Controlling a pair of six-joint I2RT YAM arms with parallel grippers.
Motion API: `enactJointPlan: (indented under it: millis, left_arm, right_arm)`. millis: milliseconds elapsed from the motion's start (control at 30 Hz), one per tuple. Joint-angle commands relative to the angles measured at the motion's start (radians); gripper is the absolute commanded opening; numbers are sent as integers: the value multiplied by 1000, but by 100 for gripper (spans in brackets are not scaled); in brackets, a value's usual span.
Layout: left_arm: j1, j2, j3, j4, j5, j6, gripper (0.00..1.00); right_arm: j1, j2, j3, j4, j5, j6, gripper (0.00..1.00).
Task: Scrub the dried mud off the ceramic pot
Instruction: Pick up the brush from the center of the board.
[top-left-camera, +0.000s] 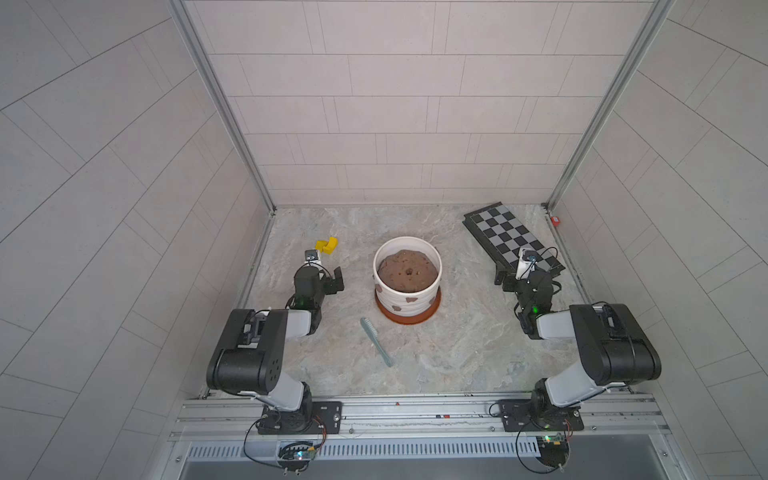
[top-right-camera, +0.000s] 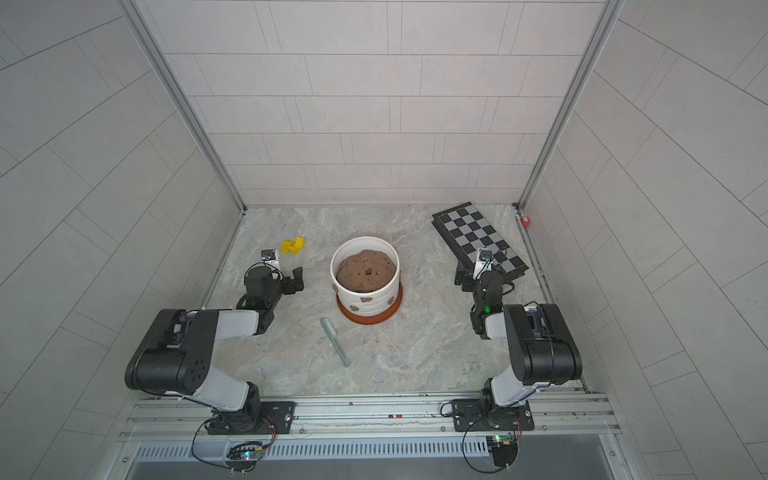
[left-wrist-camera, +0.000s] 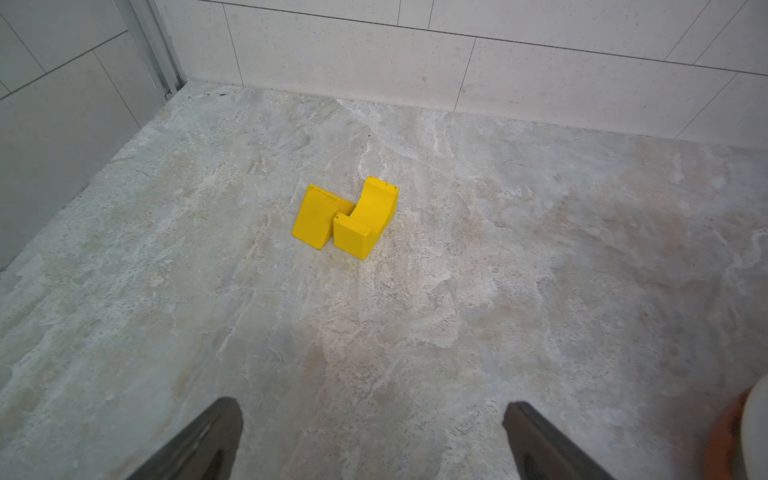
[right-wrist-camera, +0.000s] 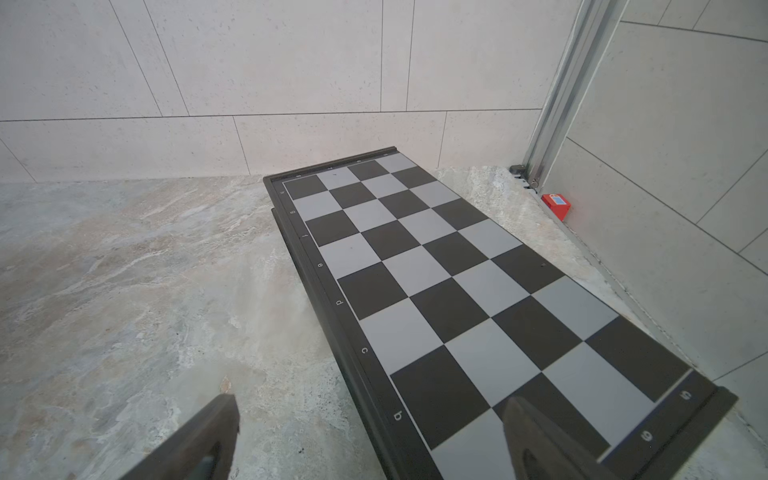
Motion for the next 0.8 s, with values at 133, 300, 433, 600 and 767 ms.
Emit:
enactJointPlan:
  millis: [133,300,433,600,767]
  left_arm:
    - [-2,-7,6,15,11,1,100]
    - [3,-13,3,15,24,0,100]
    - [-2,-133,78,-200,-43,-32,100]
    - [-5,-278,206,-596,-143,-182,100]
    - [-47,-414,255,-801,-145,-358,100]
  right_arm:
    - [-18,4,2,0,-26,13,100]
    - [-19,2,0,4,-26,13,100]
    - [-19,-64,-3,-48,32,33,100]
    - [19,-244,27,-232,89,4,100]
    - [54,-431,83,-426,48,129,100]
